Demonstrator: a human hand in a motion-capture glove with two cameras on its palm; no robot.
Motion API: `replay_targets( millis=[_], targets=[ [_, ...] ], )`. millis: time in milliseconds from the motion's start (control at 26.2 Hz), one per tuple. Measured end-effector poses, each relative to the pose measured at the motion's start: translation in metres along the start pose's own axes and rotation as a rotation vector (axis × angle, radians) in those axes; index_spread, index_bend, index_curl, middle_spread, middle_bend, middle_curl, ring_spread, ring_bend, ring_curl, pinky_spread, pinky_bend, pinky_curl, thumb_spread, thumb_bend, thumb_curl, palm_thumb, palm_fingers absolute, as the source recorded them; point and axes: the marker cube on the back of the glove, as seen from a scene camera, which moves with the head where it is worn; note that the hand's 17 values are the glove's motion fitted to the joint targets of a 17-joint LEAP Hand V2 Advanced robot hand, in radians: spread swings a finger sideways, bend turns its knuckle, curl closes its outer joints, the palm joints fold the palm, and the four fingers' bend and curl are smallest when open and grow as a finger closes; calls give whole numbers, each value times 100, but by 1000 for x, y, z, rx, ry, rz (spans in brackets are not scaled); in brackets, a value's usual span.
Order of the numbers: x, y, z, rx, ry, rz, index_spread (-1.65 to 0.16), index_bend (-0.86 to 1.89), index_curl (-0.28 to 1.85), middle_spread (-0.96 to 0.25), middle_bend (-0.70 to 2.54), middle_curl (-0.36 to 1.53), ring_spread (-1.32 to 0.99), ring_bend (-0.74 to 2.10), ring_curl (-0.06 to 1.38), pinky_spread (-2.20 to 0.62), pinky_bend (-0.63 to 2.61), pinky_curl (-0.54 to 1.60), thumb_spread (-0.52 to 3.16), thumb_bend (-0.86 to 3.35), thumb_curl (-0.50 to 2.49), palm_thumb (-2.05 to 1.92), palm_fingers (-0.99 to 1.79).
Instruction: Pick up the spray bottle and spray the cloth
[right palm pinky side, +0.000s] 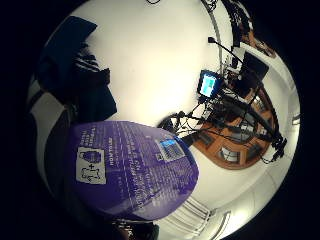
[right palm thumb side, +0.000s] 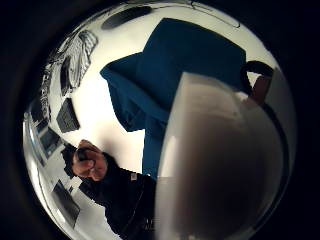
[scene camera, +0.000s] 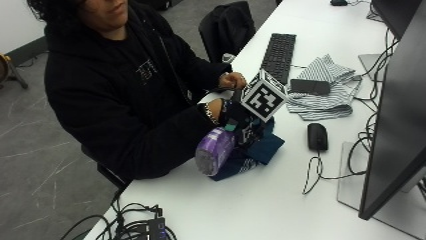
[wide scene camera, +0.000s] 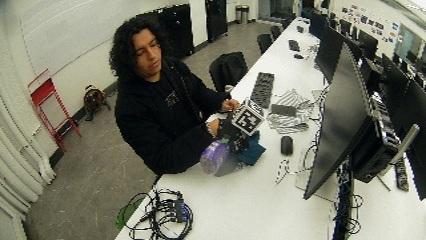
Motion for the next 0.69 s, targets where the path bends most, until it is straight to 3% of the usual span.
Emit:
replay_targets(
  millis=[459, 688],
  targets=[
    [4, -11, 3, -31, -29, -1, -29, 26, 56, -22, 54, 51, -23, 55, 44, -28, 43, 38, 25, -4, 75, 91, 134],
    [2, -16, -31, 182, -180, -134, -29, 26, 57, -22, 54, 50, -23, 55, 45, -28, 42, 38, 25, -4, 76, 91, 134]
  ],
)
